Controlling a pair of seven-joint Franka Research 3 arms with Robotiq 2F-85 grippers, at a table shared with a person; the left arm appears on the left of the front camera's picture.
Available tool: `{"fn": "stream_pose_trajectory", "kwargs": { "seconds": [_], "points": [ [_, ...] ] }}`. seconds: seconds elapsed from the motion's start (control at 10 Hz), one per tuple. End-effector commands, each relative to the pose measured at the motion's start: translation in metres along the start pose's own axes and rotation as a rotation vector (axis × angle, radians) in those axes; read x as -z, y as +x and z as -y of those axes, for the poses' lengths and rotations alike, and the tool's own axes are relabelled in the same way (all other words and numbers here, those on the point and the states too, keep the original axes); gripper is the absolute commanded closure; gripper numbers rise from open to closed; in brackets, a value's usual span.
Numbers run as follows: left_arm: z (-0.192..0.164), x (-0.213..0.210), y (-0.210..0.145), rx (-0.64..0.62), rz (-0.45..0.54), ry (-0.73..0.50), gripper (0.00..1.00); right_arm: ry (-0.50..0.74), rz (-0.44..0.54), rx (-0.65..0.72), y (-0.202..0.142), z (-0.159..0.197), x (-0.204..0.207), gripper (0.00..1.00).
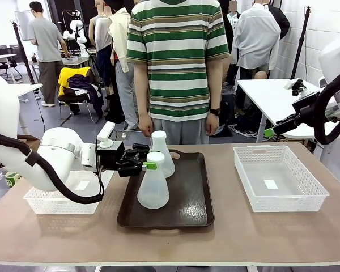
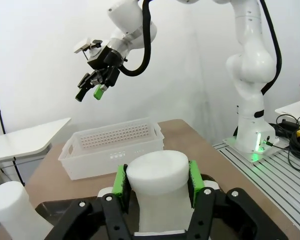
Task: Prepare the laboratory tools.
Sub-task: Place the picked Big flask upright in the Handle tray as directed by the person.
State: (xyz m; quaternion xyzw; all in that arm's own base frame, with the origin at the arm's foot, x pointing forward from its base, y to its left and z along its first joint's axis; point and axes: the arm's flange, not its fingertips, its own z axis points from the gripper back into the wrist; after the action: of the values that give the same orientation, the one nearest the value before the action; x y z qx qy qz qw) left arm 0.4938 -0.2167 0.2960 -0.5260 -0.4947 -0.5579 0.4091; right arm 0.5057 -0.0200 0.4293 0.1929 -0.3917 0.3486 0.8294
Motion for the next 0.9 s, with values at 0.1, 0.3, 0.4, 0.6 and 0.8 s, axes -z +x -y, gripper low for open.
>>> {"fn": "stream_pose_trajectory", "kwargs": {
  "seconds": [0.1, 0.3, 0.4, 0.6, 0.8],
  "points": [
    [-0.001, -0.003, 0.011, 0.010, -0.053, 0.001, 0.00, 0.007, 0.002, -0.004, -0.002, 0.000, 0.001, 0.00],
    [0.000, -0.005, 0.012, 0.004, -0.058, -0.005, 0.00, 0.007, 0.002, -0.004, -0.002, 0.000, 0.001, 0.00],
    [0.002, -0.006, 0.016, -0.014, -0.078, -0.026, 0.00, 0.007, 0.002, -0.004, -0.002, 0.000, 0.001, 0.00],
    [0.004, -0.012, 0.022, -0.102, -0.217, -0.060, 0.00, 0.007, 0.002, -0.004, -0.002, 0.000, 0.001, 0.00],
    [0.006, -0.013, 0.026, -0.113, -0.237, -0.068, 0.00, 0.007, 0.002, -0.004, -0.002, 0.000, 0.001, 0.00]
  ]
}}
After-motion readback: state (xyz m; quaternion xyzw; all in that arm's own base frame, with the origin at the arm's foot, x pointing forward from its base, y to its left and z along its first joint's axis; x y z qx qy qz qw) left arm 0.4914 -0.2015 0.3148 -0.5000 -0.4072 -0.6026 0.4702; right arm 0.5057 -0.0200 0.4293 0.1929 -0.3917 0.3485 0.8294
